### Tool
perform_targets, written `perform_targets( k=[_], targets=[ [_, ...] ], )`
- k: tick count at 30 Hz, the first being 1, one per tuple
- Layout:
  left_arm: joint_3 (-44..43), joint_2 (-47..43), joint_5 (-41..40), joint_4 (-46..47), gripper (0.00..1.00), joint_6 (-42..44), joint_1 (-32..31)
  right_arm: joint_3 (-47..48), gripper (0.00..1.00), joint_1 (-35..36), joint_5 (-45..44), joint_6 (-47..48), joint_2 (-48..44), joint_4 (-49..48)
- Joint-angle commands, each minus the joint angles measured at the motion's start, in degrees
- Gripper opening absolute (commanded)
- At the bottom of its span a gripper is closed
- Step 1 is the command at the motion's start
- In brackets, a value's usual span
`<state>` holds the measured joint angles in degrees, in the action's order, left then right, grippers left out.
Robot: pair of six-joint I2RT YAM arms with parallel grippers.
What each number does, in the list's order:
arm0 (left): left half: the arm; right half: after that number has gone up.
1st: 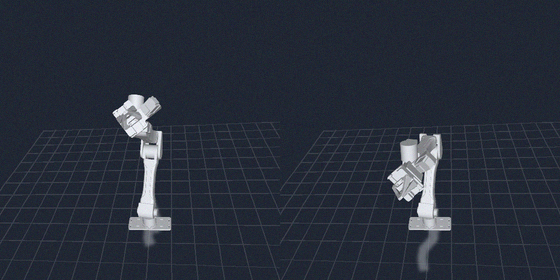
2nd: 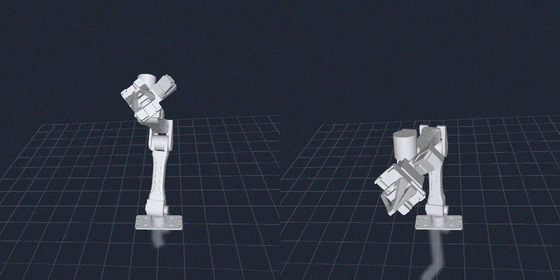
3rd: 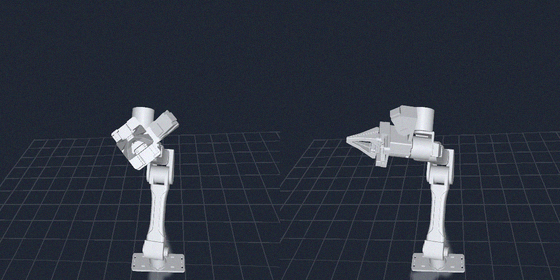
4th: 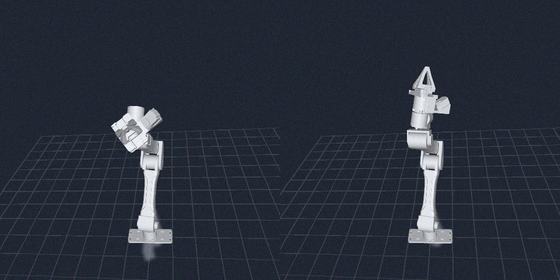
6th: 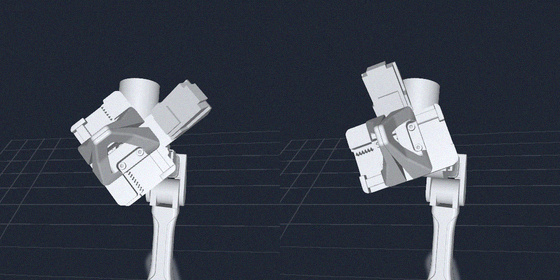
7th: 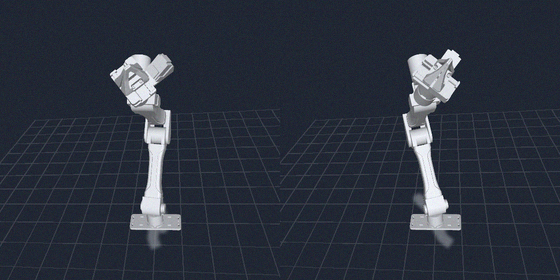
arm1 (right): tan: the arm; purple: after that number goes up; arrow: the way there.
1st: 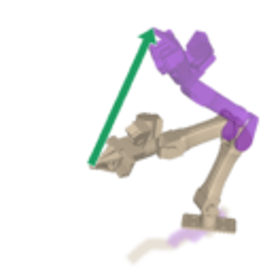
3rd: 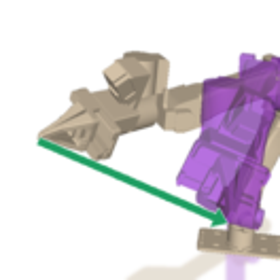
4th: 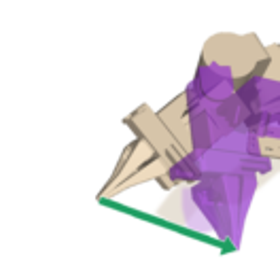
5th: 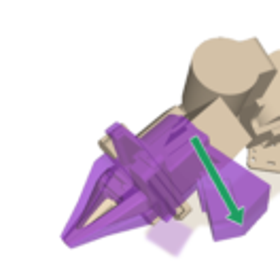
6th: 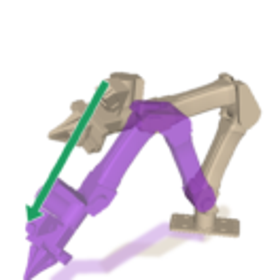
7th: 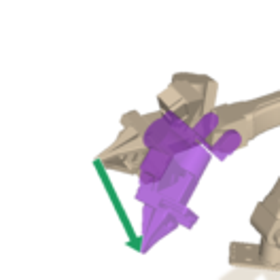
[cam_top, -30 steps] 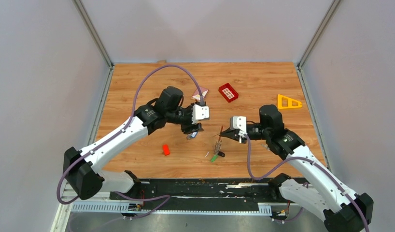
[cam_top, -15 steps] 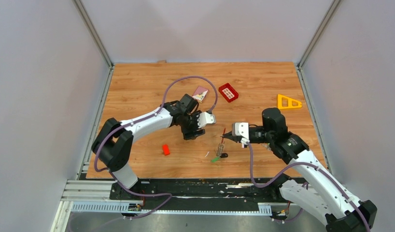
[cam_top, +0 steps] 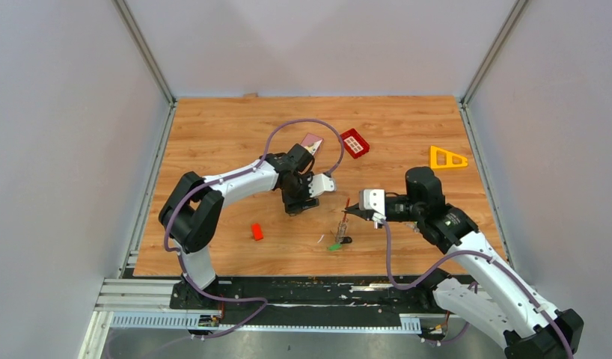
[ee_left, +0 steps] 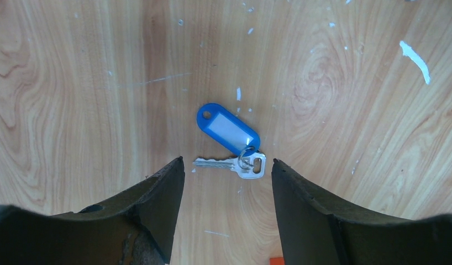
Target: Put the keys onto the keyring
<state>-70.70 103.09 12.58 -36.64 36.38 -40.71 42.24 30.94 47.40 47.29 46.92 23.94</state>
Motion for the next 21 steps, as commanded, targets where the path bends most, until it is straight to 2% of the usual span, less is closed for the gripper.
perform_targets(
  k=[1,9,21],
  targets=[
    [-0.34,-2.37,1.24,-2.72,0.66,3.03,0.69,0.21,0.0,0.02,1.01,0.67,0.14,-1.37],
    [-0.7,-0.12,1.71,-3.72,0.6,4.19,1.06,0.21,0.0,0.04,1.07,0.26,0.66,-1.36],
    [-0.24,2.12,3.14,-4.08,0.59,5.53,1.09,0.21,0.0,0.08,1.14,0.09,1.04,-1.29]
  ],
)
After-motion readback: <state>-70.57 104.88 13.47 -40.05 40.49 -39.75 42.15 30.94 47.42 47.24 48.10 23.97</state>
